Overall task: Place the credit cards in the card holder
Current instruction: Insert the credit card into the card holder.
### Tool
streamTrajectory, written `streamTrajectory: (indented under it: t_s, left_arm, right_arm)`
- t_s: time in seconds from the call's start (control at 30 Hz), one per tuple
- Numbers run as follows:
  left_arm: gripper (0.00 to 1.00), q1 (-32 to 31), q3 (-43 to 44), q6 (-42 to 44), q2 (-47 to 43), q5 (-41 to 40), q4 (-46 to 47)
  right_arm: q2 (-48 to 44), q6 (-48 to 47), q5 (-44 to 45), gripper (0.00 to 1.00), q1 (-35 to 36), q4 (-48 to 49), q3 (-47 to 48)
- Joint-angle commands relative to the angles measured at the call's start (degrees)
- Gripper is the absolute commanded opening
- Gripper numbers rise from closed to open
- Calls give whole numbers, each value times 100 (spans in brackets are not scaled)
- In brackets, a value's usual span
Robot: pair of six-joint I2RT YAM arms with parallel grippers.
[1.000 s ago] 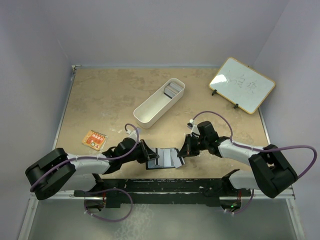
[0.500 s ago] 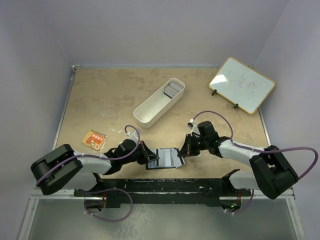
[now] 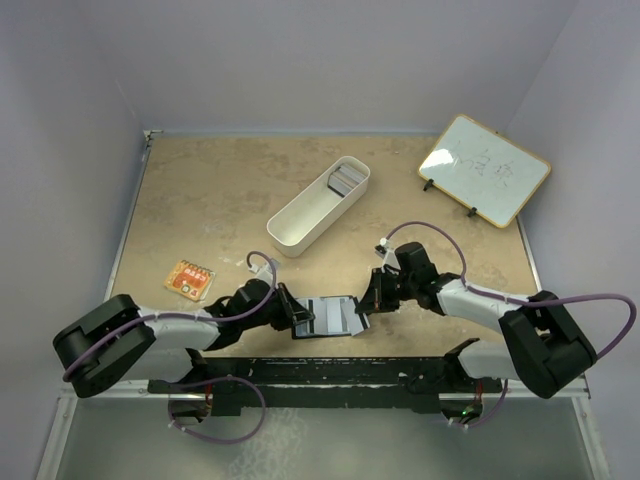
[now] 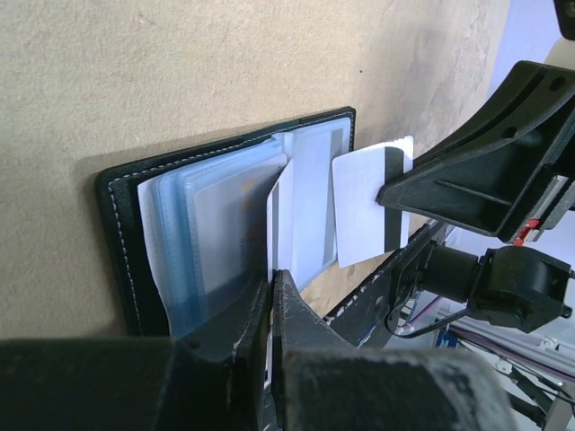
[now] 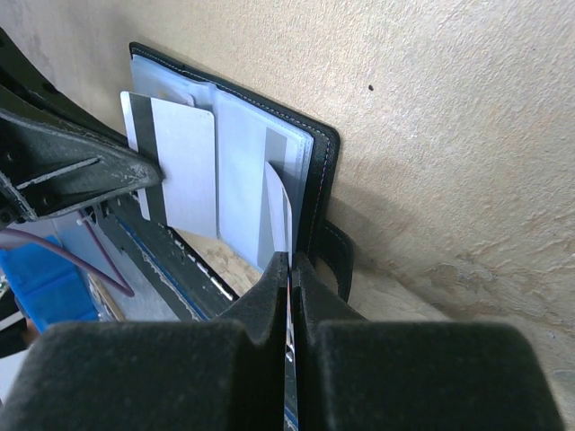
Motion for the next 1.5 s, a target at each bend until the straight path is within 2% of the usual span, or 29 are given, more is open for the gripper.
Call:
streamTrajectory:
  t_s: [0.0,0.27,0.47,0.77,1.1,1.47]
  left_arm:
    - [0,18,109,166,-36,-166,-152]
    - [0,19,136,301,127,-18,150]
    - [0,18,185,496,-130,36,5]
    - [0,18,191,289,-432,62,109]
    - [0,18,103,346,97,140,517]
    - [0,19,88,360,269,171,690]
  right_arm:
    - [-17,-211,409,0,-23,-275,51]
    - [-17,-223,429,0,-22,-275,41]
    - [24,-241,413,0,-23,-261,-1]
    - [19,-241,420,0,-22,-233,-19]
    - [-34,-218,454,0,-23,-229,-36]
    - [68,-239,448,0,-23,-146,-72]
